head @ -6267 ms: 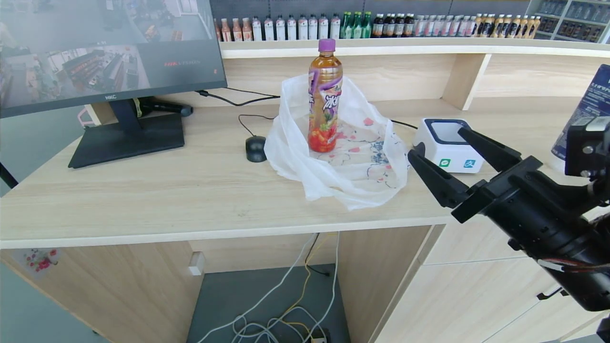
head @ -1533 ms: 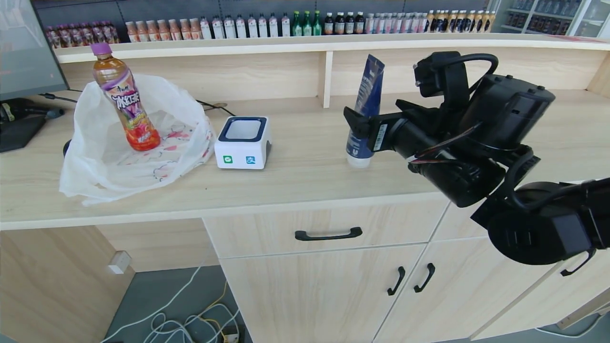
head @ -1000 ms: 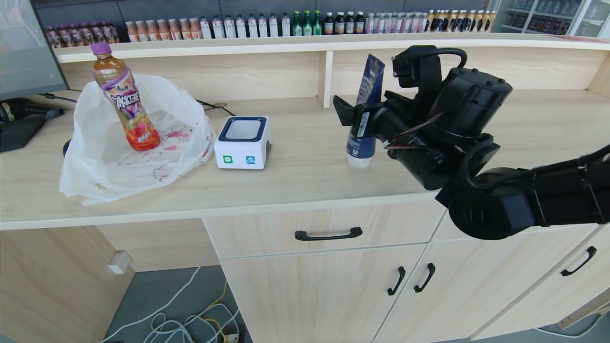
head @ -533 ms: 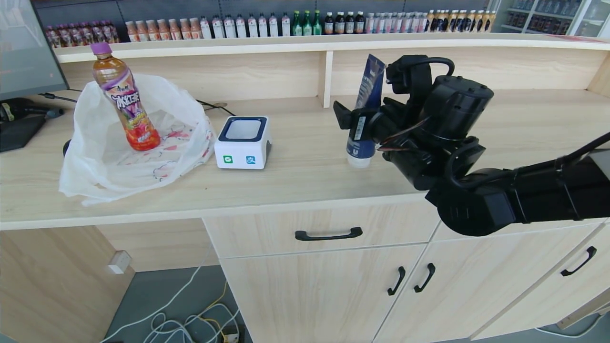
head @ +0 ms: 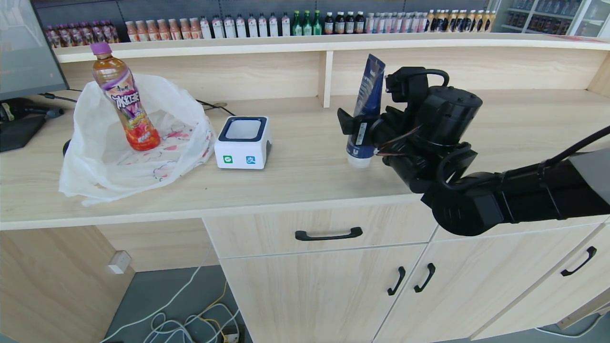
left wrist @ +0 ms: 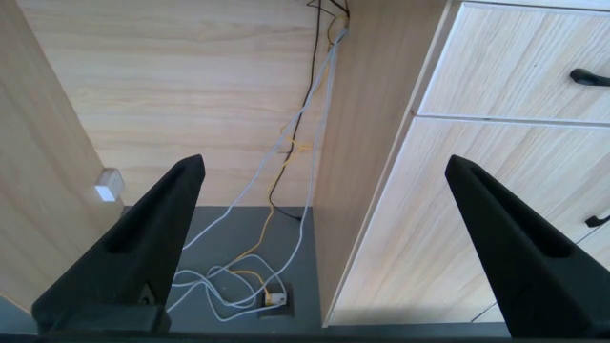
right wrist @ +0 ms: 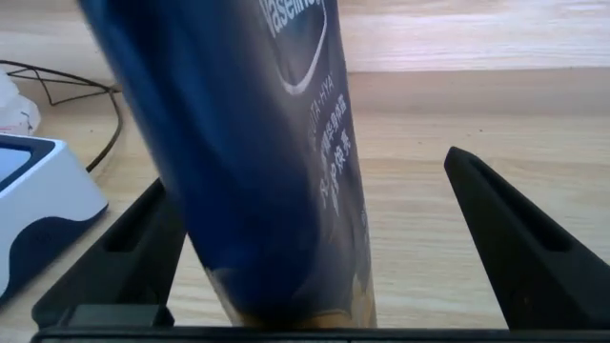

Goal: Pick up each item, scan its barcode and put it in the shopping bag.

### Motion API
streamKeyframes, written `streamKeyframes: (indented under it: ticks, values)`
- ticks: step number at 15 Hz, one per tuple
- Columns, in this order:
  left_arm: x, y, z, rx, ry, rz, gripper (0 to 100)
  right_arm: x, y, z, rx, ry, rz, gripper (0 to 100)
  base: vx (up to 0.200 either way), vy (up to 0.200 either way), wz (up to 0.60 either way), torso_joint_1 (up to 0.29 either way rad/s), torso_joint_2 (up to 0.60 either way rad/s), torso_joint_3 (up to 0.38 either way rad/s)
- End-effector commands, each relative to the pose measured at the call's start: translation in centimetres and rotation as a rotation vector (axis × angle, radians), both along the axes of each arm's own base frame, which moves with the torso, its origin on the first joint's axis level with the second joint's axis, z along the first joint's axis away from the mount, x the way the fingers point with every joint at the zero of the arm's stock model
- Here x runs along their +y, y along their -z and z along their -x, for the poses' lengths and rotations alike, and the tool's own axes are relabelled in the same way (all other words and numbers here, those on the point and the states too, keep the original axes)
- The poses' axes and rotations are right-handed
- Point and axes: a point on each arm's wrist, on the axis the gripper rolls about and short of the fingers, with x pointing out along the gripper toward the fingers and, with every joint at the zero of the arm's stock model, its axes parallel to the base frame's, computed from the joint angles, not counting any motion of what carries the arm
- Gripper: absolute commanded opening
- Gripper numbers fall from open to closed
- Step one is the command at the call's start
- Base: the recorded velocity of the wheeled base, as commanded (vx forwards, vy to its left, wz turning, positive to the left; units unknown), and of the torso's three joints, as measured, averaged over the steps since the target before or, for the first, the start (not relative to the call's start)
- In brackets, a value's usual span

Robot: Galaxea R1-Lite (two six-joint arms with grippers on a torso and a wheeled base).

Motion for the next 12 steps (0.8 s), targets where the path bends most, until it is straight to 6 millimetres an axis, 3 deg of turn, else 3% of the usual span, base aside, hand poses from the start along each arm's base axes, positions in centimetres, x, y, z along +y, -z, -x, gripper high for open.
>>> streamKeyframes:
  ticks: [1, 9, 10, 12]
  values:
    - [0.00, 0.00, 0.00, 0.000, -0.001, 0.000, 100, 0.09, 0.73, -0.37, 0.017, 0.008, 0.003, 100, 0.000, 0.000, 0.00, 0.000, 0.00, 0.000]
    - [0.00, 0.00, 0.00, 0.000, -0.001, 0.000, 100, -0.04, 1.25, -0.81, 0.033, 0.022, -0.021, 100, 0.000, 0.000, 0.00, 0.000, 0.00, 0.000]
    - [0.00, 0.00, 0.00, 0.000, -0.001, 0.000, 100, -0.06, 1.20, -0.79, 0.033, 0.022, -0.021, 0, 0.000, 0.000, 0.00, 0.000, 0.00, 0.000]
    - [0.00, 0.00, 0.00, 0.000, -0.001, 0.001, 100, 0.00, 1.20, -0.75, 0.033, 0.020, -0.021, 0, 0.000, 0.000, 0.00, 0.000, 0.00, 0.000]
